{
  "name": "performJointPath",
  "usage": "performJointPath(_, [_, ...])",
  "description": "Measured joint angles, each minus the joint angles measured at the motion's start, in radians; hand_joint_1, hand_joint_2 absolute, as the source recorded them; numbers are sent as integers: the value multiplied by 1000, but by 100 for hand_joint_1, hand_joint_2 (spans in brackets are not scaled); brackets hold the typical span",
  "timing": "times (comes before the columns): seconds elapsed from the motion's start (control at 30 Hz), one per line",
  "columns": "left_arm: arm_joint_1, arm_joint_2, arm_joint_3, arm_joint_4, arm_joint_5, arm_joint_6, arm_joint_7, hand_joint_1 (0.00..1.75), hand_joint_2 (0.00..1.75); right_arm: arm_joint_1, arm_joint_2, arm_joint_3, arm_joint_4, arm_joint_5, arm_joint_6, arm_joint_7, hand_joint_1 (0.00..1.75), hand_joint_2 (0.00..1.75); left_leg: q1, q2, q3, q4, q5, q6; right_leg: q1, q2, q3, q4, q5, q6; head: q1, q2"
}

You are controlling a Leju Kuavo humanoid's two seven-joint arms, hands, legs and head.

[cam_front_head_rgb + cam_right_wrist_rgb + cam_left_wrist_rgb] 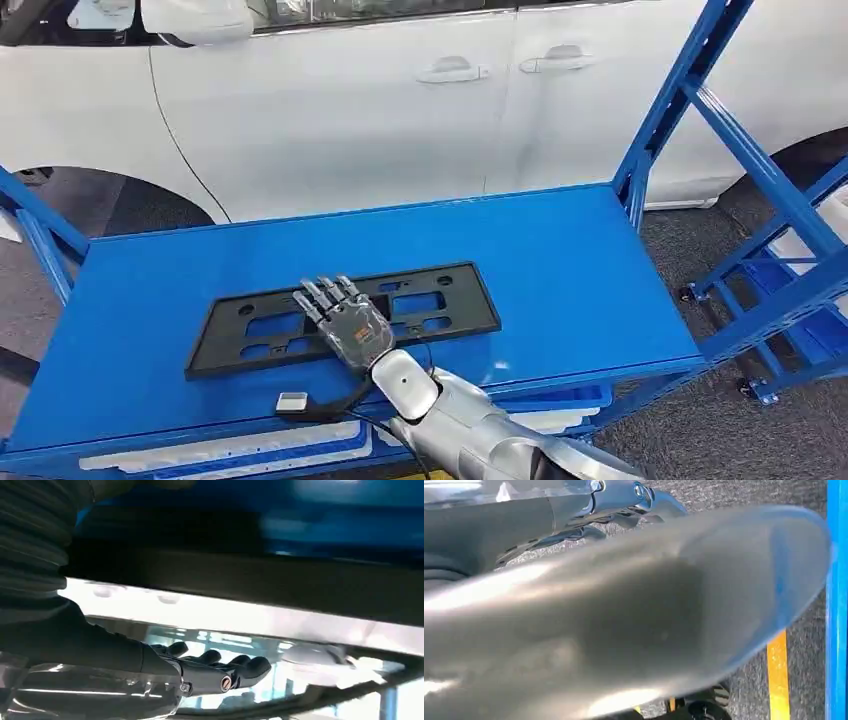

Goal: Take the parts from the cabinet and place them on the table.

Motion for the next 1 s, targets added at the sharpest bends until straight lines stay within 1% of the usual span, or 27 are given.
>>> performJointPath(0.03, [0, 0, 0, 0, -1, -1, -1, 0, 0, -4, 0, -7, 7, 0, 10, 5, 173, 175, 1, 1, -5, 20, -16, -4, -1, -2, 3, -4, 2, -2, -1, 0])
performJointPath(0.07, [0, -1, 0, 0, -2, -2, -1, 0, 0, -5, 0, -14, 16, 0, 20, 10, 175, 175, 2, 1, -30, 76, -55, -8, -1, -2, 2, -5, 3, -6, -4, 0])
performJointPath(0.1, [0, 0, 0, 0, -3, -2, -1, 0, 0, -5, -2, -23, 23, 0, 25, 16, 175, 175, 4, 1, -70, 163, -101, -13, 0, -2, 0, -4, 4, -7, -3, 0])
performJointPath(0.13, [2, 0, 0, 0, -4, -2, 0, 0, 0, -5, -3, -28, 27, 0, 30, 18, 175, 175, 4, 1, -102, 235, -132, -15, 1, -3, -2, -4, 4, -8, -3, 0])
performJointPath(0.17, [3, 1, 1, 0, -6, -2, 0, 0, 0, -5, -5, -37, 34, 0, 39, 24, 175, 175, 4, 1, -133, 304, -153, -18, 1, -2, -3, -3, 4, -8, -3, 0])
performJointPath(0.2, [4, 1, 1, 0, -9, -3, 1, 0, 0, -4, -7, -42, 39, 3, 43, 24, 175, 175, 4, 1, -137, 315, -143, -19, 1, -2, -3, -3, 4, -8, -3, 0])
performJointPath(0.23, [4, 1, 1, 0, -11, -3, 1, 0, 0, -4, -9, -49, 44, 6, 46, 24, 175, 175, 4, 1, -117, 277, -114, -18, 1, -3, -2, -2, 5, -7, -3, 0])
performJointPath(0.3, [3, 3, 1, 0, -12, -5, 0, 0, 0, -7, -10, -62, 47, 15, 54, 23, 175, 175, 5, 2, -28, 103, -30, -13, 1, -2, 0, -1, 5, -5, -3, 0])
performJointPath(0.33, [3, 5, 2, 0, -12, -6, 0, 0, 0, -10, -10, -66, 48, 17, 56, 23, 175, 175, 5, 2, 22, 8, -5, -8, 1, -2, 1, 0, 6, -1, -3, 0])
performJointPath(0.37, [0, 6, 2, 0, -13, -8, 0, 0, 0, -14, -11, -72, 50, 18, 57, 23, 175, 175, -3, 2, 25, -9, -16, 0, 8, 0, -1, 2, 5, 6, -3, 0])
performJointPath(0.4, [-1, 6, 2, 0, -13, -9, -1, 0, 0, -16, -11, -76, 52, 18, 64, 23, 175, 175, -3, 2, 24, -10, -11, 9, 8, 1, -3, 1, 8, 12, -2, 0])
performJointPath(0.47, [0, 6, 2, 0, -13, -10, -1, 0, 0, -10, -15, -81, 58, 18, 70, 23, 175, 175, -7, 1, 20, -9, -9, 20, 4, 1, -2, -4, 12, 23, -2, 0])
performJointPath(0.5, [1, 6, 2, 0, -13, -11, -3, 0, 0, -12, -16, -83, 59, 19, 70, 23, 175, 175, 1, 1, 23, -17, -1, 30, 8, 1, -3, -1, 11, 30, -2, 0])
performJointPath(0.53, [1, 6, 3, 0, -12, -12, -9, 0, 0, -13, -17, -87, 60, 19, 70, 22, 175, 175, 3, 6, 25, -20, 5, 34, 3, 1, -7, 13, -1, 34, -2, 0])
performJointPath(0.57, [0, 6, 4, 0, -12, -16, -17, 0, 0, -14, -18, -91, 60, 23, 69, 19, 175, 175, 3, 7, 22, -20, 7, 39, 4, 0, -31, 65, -42, 37, 1, 0])
performJointPath(0.6, [0, 6, 5, 0, -11, -21, -29, 0, 0, -13, -19, -95, 61, 24, 69, 17, 175, 175, 3, 8, 19, -20, 8, 41, 1, 0, -69, 147, -88, 40, 2, 0])
performJointPath(0.63, [1, 6, 6, 0, -10, -27, -44, 0, 175, -13, -21, -98, 63, 26, 68, 14, 175, 175, 2, 9, 16, -20, 9, 43, 0, 0, -110, 235, -127, 43, 1, 0])
performJointPath(0.67, [2, 7, 8, 0, -8, -32, -59, 0, 175, -13, -24, -103, 64, 29, 67, 8, 175, 175, 1, 10, 14, -19, 9, 43, -1, 0, -144, 310, -152, 45, 2, 0])
performJointPath(0.7, [2, 7, 10, 0, -4, -35, -74, 0, 175, -13, -26, -107, 64, 31, 66, 3, 175, 175, 1, 10, 14, -19, 9, 43, -2, 0, -157, 336, -150, 46, 1, 0])
performJointPath(0.73, [2, 7, 13, 0, -2, -37, -85, 0, 175, -13, -27, -110, 64, 32, 60, -3, 175, 175, 1, 9, 15, -19, 9, 43, -2, 0, -144, 309, -125, 45, 2, 0])
performJointPath(0.77, [2, 7, 17, 0, -2, -42, -98, 0, 175, -13, -27, -115, 64, 32, 47, -13, 175, 175, 1, 9, 17, -18, 8, 42, -3, -1, -107, 238, -82, 42, 2, 0])
performJointPath(0.83, [1, 6, 22, 0, 1, -54, -117, 0, 175, -14, -27, -135, 64, 28, 16, -35, 175, 175, 1, 6, 18, -15, 5, 37, -1, -1, -12, 44, 0, 30, 2, 0])
performJointPath(0.87, [0, 6, 24, 0, 3, -58, -126, 0, 175, -15, -27, -148, 63, 25, 4, -47, 175, 175, -5, 4, 15, -10, 2, 31, 6, -1, 4, 2, -6, 25, 1, 0])
performJointPath(0.9, [0, 6, 26, 0, 8, -62, -133, 0, 175, -15, -27, -160, 63, 24, -7, -60, 175, 175, -5, 2, 13, -10, 2, 25, 5, -3, 1, 1, 0, 22, 0, 0])
performJointPath(0.93, [0, 6, 29, 0, 9, -63, -137, 0, 175, -14, -28, -174, 53, 28, -14, -75, 175, 175, -3, 2, 13, -11, 2, 18, 8, -2, 0, 2, -1, 19, 0, 0])
performJointPath(0.97, [0, 6, 32, 0, 10, -64, -138, 0, 175, -11, -32, -192, 35, 35, -17, -90, 175, 175, 0, 2, 13, -14, 3, 12, 12, -1, 0, 2, 0, 13, 0, 0])
performJointPath(1.0, [-1, 6, 35, 0, 12, -64, -141, 0, 175, -9, -36, -219, 8, 43, -20, -112, 175, 175, 1, 2, 15, -15, 3, 4, 9, 0, 1, -7, 5, 5, 2, 0])
